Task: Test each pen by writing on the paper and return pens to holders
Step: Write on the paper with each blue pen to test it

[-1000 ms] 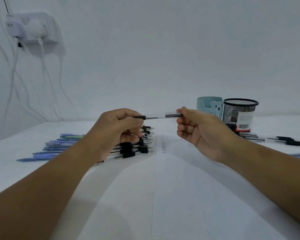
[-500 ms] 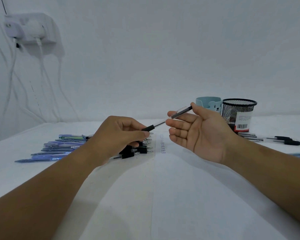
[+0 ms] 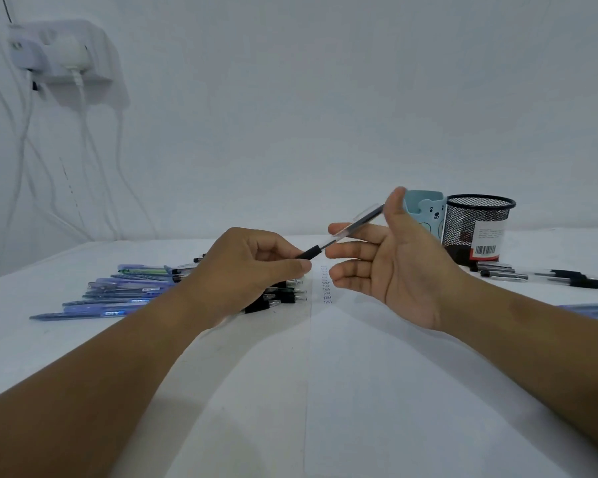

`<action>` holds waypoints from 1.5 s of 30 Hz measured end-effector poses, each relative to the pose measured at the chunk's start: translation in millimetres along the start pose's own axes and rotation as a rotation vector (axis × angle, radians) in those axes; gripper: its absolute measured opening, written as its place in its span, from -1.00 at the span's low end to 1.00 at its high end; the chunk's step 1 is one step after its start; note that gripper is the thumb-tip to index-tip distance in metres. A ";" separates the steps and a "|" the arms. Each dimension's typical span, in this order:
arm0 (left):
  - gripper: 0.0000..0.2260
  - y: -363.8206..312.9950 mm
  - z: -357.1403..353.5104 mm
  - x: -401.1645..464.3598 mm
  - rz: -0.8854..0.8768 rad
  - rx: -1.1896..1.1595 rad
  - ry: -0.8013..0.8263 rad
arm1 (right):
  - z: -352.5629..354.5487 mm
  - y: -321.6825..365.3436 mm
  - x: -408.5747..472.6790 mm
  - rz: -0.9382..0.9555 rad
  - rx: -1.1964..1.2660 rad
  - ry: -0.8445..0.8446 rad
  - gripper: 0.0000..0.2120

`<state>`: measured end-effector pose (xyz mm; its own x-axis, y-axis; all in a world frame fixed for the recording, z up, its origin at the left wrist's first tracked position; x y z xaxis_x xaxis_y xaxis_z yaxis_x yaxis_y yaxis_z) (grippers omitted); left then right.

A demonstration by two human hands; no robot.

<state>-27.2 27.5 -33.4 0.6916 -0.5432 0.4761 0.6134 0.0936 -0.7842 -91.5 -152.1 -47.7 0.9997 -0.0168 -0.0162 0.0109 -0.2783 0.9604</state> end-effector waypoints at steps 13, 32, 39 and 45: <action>-0.95 -5.0 -8.4 -1.9 -0.121 0.488 0.390 | 6.9 -7.2 14.2 0.018 -0.406 -0.190 -0.82; -0.96 -0.4 -18.6 -4.5 -0.128 0.482 0.514 | -0.1 -15.7 20.0 0.076 -0.814 -0.181 -0.82; -0.95 1.8 -18.8 -4.0 -0.112 0.467 0.524 | -4.6 -13.9 15.6 0.083 -0.893 -0.173 -0.82; -0.94 2.2 -19.1 -3.5 -0.116 0.466 0.530 | -5.6 -13.7 15.0 0.068 -0.879 -0.151 -0.76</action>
<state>-35.6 13.7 -44.4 0.4063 -0.8926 0.1956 0.8526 0.2933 -0.4325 -76.6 -143.2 -59.5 0.9862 -0.1496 0.0712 0.0259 0.5635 0.8257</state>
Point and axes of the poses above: each hand's wrist, its own x-axis towards the middle knuckle, its own z-axis out of the back of the hand, y = z × x, the point moved 5 cm from there along x, towards the middle knuckle, and after that the axes turned 9 degrees about -z, right-handed, at the moved point
